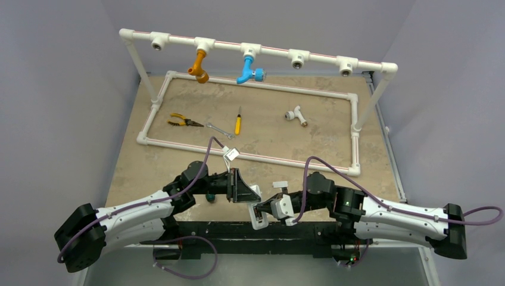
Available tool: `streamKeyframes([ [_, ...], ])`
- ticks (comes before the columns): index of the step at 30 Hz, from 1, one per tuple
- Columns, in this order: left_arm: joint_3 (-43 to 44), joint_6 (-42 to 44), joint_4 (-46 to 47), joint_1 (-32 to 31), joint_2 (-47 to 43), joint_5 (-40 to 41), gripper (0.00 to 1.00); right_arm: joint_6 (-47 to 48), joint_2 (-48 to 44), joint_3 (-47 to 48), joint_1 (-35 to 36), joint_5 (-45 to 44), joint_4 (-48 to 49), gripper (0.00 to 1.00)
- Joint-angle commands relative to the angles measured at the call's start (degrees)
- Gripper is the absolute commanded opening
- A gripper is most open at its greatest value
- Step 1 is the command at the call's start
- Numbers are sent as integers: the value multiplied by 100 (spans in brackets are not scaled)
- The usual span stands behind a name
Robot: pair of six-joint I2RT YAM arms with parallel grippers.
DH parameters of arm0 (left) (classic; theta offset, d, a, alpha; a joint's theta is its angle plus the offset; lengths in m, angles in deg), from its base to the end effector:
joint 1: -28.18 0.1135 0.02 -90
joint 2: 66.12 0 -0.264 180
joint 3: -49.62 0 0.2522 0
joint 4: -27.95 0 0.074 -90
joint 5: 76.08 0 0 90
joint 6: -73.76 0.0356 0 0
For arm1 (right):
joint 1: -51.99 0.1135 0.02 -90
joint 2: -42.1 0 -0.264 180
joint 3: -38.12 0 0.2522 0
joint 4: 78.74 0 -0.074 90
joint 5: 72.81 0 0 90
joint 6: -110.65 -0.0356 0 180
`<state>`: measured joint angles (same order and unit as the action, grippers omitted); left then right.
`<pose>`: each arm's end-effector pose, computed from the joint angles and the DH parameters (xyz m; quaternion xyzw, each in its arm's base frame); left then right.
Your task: Load the batteries into the remote control
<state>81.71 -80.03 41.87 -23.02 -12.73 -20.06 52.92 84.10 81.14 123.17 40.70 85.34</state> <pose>0.1099 -0.1685 0.2205 0.1130 0.7352 -0.6504 0.1542 0.0443 0.1740 0.2672 -0.6863 0.3833 0.3510 0.5088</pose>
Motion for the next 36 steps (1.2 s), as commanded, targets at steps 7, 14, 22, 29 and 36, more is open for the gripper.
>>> streamKeyframes([
  [7, 206, -76, 543, -4, -61, 2, 0, 334, 281, 317, 1, 3, -1093, 2],
  [14, 206, -254, 747, -4, 16, -43, 0, 578, 504, 309, 1, -264, -1266, 0],
  [22, 165, -387, 801, -12, 40, 68, 0, 587, 673, 346, 10, -576, -1461, 0],
  [29, 83, -224, 573, -4, 12, 203, 0, 262, 175, 326, 15, -690, -1174, 0],
  [36, -2, 174, -136, 5, -225, 597, 0, -977, -674, -173, 7, -1286, -35, 11],
])
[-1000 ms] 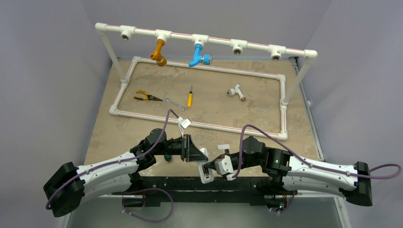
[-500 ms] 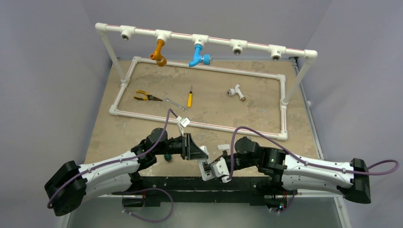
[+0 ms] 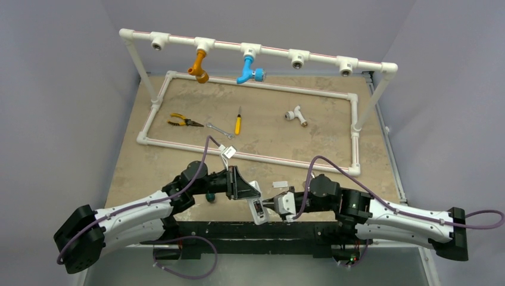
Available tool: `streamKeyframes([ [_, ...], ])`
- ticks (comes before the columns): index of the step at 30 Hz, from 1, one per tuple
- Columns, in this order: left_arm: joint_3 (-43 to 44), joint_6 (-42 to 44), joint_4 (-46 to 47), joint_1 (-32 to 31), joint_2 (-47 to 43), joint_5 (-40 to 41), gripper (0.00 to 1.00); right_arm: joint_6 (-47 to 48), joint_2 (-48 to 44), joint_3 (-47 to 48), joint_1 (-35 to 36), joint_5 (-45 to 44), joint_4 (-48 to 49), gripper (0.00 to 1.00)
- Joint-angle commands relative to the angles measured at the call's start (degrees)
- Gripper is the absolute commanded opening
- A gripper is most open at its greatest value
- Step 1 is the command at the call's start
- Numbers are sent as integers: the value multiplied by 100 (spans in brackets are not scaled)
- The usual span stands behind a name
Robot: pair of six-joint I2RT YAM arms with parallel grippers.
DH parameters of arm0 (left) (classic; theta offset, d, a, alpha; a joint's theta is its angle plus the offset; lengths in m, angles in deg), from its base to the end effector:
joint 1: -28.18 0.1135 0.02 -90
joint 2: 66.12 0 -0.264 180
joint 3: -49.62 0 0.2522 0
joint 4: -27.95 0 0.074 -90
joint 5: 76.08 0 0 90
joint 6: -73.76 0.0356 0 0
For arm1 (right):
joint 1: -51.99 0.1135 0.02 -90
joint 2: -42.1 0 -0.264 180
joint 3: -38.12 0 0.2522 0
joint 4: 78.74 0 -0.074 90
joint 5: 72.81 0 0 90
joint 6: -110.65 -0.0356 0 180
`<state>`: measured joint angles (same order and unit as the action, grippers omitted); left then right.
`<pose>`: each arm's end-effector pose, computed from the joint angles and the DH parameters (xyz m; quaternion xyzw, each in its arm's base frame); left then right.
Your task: Load the batteries into the remote control
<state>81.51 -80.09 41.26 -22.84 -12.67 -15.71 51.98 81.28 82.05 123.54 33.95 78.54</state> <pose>0.1129 -0.1675 0.2178 0.0846 0.7451 -0.6373 0.1776 0.0439 0.1640 0.2678 -0.6792 0.4318 0.3107 0.5057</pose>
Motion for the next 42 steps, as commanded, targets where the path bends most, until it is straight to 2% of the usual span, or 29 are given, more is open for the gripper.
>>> streamKeyframes([
  [1, 15, 238, -186, -13, -279, 207, 0, -1115, -484, -314, -32, -802, 788, 14],
  [3, 21, 352, -383, -17, -407, 295, 0, -1632, -627, -381, -28, -1374, 989, 22],
  [7, 39, 569, -839, -17, -665, 478, 0, -2675, -711, -346, -32, -2611, 925, 27],
  [10, 50, 666, -1124, -8, -823, 610, 0, -3904, -551, -136, -31, -4023, 188, 28],
  [13, 19, 703, -1295, -4, -921, 706, 0, -5314, -153, 483, -32, -5314, -1244, 28],
  [15, -37, 680, -1290, 10, -918, 737, 0, -6111, 165, 755, -36, -5725, -2206, 28],
  [19, -108, 592, -1115, 56, -790, 688, 0, -7119, 698, 848, -36, -5546, -2826, 30],
  [24, -96, 545, -976, 75, -689, 579, 0, -7683, 1206, 585, -387, -5030, -2255, 32],
  [33, -273, 442, -1055, 76, -979, 610, 0, -7303, 1998, -158, -2180, -3444, -722, 33],
  [42, -315, 382, -1063, 75, -1026, 613, 0, -6988, 2618, -72, -2295, -3139, -389, 38],
])
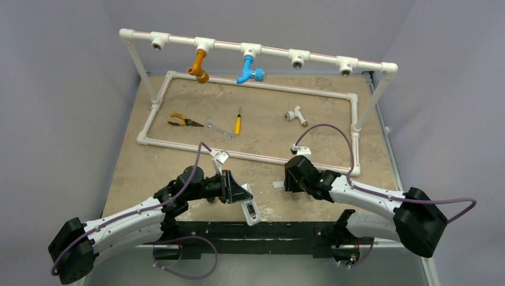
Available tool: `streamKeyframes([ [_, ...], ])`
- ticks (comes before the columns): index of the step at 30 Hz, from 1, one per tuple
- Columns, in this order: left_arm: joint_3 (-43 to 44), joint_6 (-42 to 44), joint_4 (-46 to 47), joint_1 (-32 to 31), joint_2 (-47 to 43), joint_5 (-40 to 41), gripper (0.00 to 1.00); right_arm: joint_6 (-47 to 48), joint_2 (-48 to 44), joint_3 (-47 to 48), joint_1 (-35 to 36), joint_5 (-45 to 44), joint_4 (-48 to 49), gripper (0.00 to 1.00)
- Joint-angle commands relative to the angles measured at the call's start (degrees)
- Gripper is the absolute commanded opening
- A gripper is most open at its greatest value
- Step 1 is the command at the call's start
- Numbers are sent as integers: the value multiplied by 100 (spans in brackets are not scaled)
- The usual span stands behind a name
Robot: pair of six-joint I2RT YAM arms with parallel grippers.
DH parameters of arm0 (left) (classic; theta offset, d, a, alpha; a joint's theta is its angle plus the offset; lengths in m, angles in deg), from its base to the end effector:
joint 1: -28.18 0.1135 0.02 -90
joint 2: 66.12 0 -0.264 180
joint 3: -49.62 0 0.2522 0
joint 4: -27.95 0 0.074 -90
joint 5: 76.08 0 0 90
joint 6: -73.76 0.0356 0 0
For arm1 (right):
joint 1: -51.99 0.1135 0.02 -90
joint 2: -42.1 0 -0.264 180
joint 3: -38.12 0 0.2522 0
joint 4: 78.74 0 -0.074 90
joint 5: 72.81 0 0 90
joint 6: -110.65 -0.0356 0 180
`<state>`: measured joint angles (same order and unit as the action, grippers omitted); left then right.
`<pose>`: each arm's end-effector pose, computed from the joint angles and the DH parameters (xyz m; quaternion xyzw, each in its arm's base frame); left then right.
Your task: Load the batteries into the remote control
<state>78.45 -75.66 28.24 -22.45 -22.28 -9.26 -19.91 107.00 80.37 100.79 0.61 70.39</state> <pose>0.1011 -0.1453 0.2039 0.0629 0.7828 -0.5814 0.2126 0.1427 0.1476 0.1685 -0.0225 0.9406 0.1204 0.3165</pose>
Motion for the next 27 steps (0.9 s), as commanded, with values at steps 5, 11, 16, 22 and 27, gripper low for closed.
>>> streamKeyframes([
  [5, 22, -62, 256, 40, -9, -63, 0, 521, -47, 58, -28, 42, 566, 31],
  [11, 66, -68, 274, 36, 29, -98, 0, 777, 58, 133, -96, -8, 859, 12],
  [16, 19, -109, 261, 36, -45, -78, 0, 847, 691, 403, -182, 92, 901, 7],
  [22, -36, -116, 110, 38, -261, -14, 0, 786, 1055, 424, -204, 179, 698, 5],
  [27, -59, -118, 99, 36, -252, 8, 0, 568, 630, 149, -203, 363, 358, 4],
])
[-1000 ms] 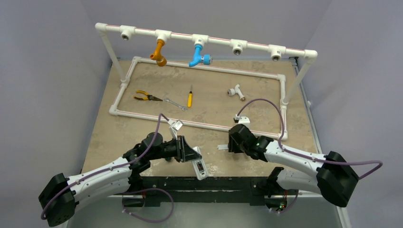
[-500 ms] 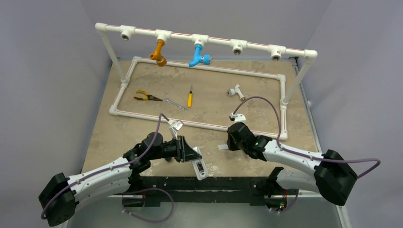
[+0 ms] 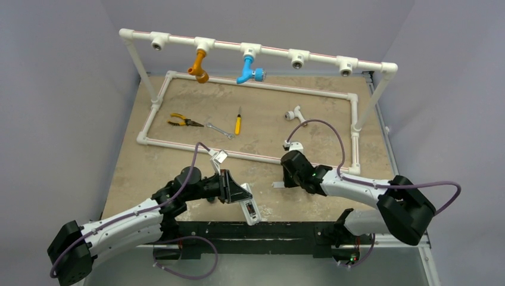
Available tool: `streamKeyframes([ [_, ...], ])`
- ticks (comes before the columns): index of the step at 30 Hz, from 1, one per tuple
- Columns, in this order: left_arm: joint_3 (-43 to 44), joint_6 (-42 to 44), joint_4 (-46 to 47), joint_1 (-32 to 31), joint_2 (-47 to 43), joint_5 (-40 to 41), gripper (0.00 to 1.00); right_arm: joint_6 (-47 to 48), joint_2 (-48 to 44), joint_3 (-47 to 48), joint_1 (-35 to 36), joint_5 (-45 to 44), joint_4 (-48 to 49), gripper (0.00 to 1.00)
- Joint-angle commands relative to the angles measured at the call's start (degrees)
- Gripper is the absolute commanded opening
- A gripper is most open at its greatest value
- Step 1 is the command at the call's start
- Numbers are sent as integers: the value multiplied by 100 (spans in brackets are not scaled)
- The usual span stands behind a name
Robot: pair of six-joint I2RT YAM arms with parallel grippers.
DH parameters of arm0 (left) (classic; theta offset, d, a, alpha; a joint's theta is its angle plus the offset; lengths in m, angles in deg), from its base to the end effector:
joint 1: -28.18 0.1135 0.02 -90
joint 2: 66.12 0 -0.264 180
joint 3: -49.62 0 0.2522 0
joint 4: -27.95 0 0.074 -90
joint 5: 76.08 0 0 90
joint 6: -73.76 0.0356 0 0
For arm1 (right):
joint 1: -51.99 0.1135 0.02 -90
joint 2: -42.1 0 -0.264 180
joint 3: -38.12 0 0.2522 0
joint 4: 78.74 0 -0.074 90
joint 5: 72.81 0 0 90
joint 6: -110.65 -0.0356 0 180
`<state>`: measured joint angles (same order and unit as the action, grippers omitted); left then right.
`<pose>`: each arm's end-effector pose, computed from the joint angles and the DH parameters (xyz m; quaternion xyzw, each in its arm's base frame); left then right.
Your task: Load the batteries into the remote control
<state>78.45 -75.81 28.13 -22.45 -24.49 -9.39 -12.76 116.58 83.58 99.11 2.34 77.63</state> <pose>0.0987 -0.1425 0.2097 0.0663 0.7720 -0.5923 0.2210 0.1670 0.1665 0.1593 -0.0710 0.9376 0.1118 0.3214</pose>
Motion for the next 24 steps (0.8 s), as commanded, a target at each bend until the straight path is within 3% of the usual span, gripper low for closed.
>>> streamKeyframes([
  [1, -57, -99, 134, 36, -5, 15, 0, -205, -435, -223, -33, 201, -482, 4],
  [6, -53, -129, 365, 36, 209, -37, 0, -256, -753, -477, -27, 583, -656, 4],
  [19, -51, -239, 683, 36, 460, -93, 0, -293, -984, -1034, 179, 1385, 176, 4],
  [24, -58, -263, 698, 36, 438, -69, 0, -409, -1082, -896, 332, 884, -161, 10],
])
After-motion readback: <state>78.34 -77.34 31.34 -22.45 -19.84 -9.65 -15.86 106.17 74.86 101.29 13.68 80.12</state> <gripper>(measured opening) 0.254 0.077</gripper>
